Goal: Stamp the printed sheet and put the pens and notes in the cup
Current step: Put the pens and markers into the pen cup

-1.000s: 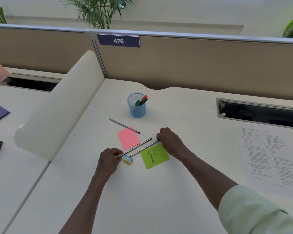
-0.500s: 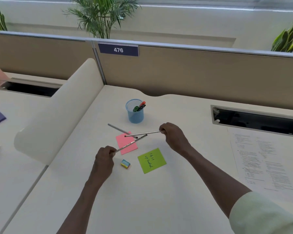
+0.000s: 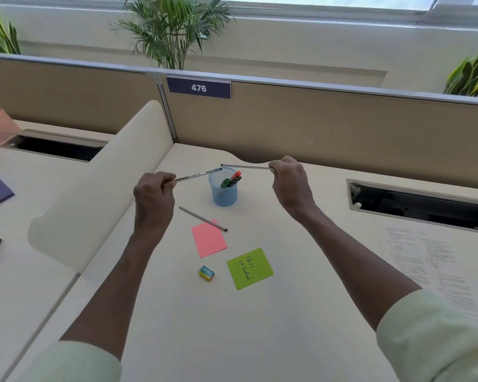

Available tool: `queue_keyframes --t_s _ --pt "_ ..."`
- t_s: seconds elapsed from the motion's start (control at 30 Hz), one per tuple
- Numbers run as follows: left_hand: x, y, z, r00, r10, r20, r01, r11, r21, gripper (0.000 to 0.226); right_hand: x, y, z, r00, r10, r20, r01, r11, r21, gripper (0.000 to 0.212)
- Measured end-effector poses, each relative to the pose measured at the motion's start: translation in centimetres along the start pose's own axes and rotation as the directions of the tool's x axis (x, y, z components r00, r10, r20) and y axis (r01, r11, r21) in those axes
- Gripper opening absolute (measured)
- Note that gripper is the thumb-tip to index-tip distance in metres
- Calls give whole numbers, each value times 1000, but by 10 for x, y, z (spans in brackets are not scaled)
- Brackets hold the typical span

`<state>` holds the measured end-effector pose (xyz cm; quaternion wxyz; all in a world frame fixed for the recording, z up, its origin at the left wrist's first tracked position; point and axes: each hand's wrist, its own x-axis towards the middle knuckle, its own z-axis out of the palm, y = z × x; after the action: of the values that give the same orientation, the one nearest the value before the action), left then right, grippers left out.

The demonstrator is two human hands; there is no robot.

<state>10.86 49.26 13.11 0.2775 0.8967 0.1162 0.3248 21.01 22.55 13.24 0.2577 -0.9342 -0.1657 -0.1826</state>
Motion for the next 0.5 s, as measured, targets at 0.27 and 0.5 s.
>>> queue_keyframes --t_s 0.27,0.5 --pt "30 30 36 992 73 98 -75 997 16 13 27 -23 -4 971 -211 116 226 965 -136 15" --pt "45 48 56 976 82 201 -72 996 -55 17 43 -42 7 962 -219 161 231 971 -59 23"
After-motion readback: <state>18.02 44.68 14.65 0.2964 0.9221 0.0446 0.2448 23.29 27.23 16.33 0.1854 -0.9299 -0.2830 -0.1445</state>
